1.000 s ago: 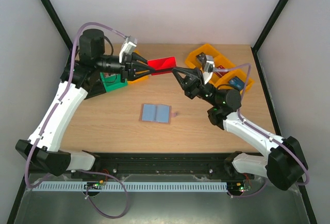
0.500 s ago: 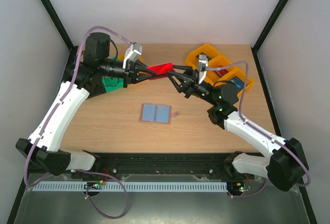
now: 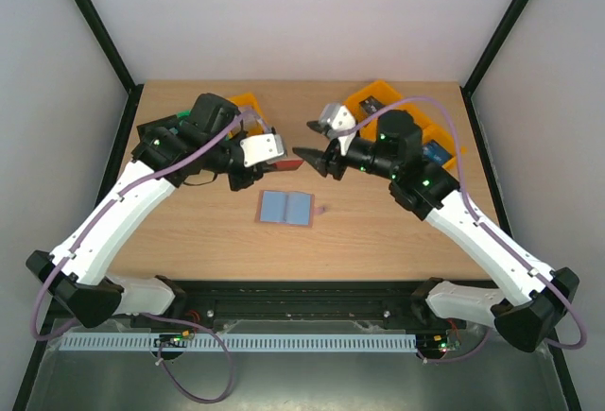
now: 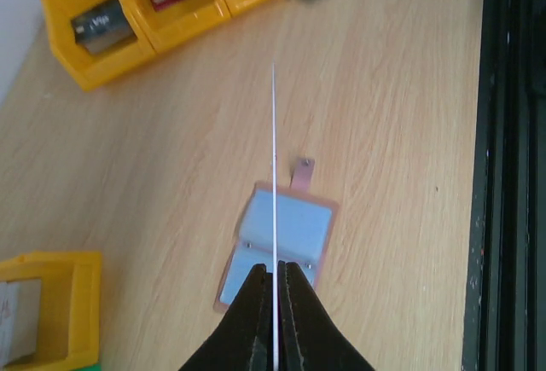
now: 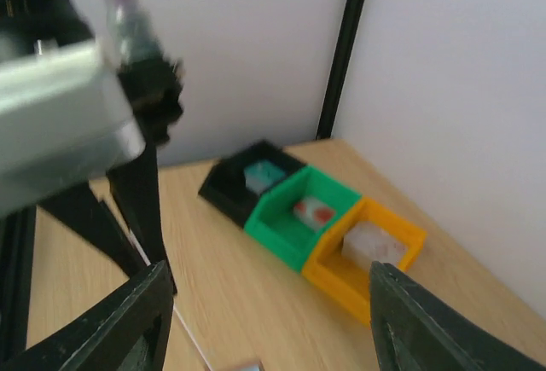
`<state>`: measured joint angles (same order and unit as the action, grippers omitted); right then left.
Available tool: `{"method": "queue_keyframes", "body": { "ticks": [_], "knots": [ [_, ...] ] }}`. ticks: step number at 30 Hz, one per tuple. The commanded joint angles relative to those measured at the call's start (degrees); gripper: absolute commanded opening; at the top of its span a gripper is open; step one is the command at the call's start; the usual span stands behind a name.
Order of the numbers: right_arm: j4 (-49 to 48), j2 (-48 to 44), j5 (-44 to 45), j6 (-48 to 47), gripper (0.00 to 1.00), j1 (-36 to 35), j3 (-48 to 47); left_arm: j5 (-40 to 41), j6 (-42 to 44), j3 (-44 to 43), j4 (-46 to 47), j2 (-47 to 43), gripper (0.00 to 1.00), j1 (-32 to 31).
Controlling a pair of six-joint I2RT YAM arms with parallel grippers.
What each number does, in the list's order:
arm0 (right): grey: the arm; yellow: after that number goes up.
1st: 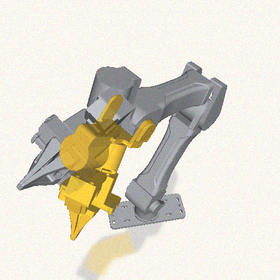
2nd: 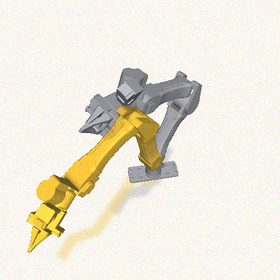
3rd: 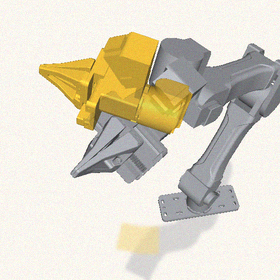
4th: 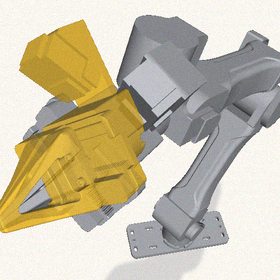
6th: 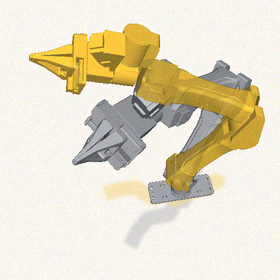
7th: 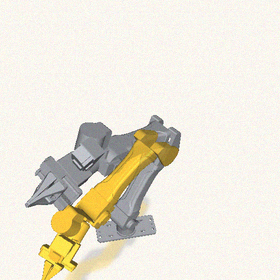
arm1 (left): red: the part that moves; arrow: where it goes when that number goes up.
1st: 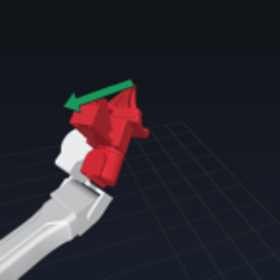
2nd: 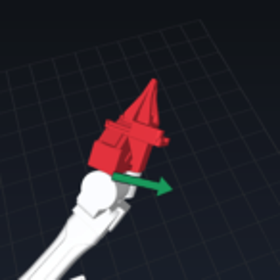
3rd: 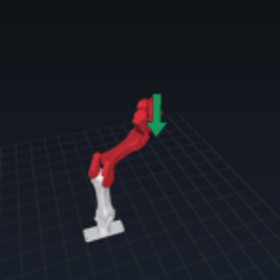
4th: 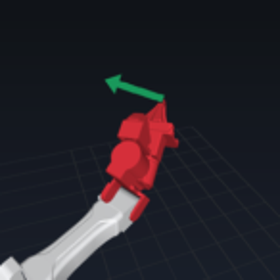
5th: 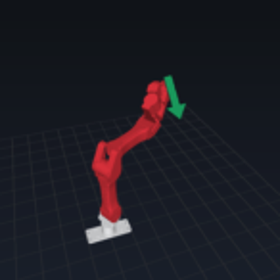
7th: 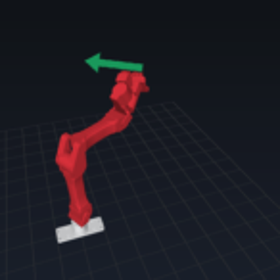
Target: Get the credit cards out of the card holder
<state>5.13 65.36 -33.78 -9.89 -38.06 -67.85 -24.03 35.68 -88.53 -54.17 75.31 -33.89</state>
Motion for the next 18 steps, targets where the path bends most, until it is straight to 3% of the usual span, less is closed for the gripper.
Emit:
{"method": "queue_keyframes", "body": {
  "ticks": [1, 11, 18],
  "knots": [
    [11.22, 0.37, 3.35, -16.51, 0.62, -2.00, 0.13, 2.24, 4.52, 1.05, -4.72, -1.04, 0.02, -0.66],
    [15.55, 7.15, -3.47, -21.76, 0.51, -3.21, -5.10, 0.02, 4.76, 1.47, -5.61, -0.02, 0.02, -1.36],
    [18.68, 9.69, -11.60, -21.86, 0.51, -3.25, -6.21, -1.08, 4.06, 1.08, -5.38, -0.25, 0.02, -1.41]
  ]
}}
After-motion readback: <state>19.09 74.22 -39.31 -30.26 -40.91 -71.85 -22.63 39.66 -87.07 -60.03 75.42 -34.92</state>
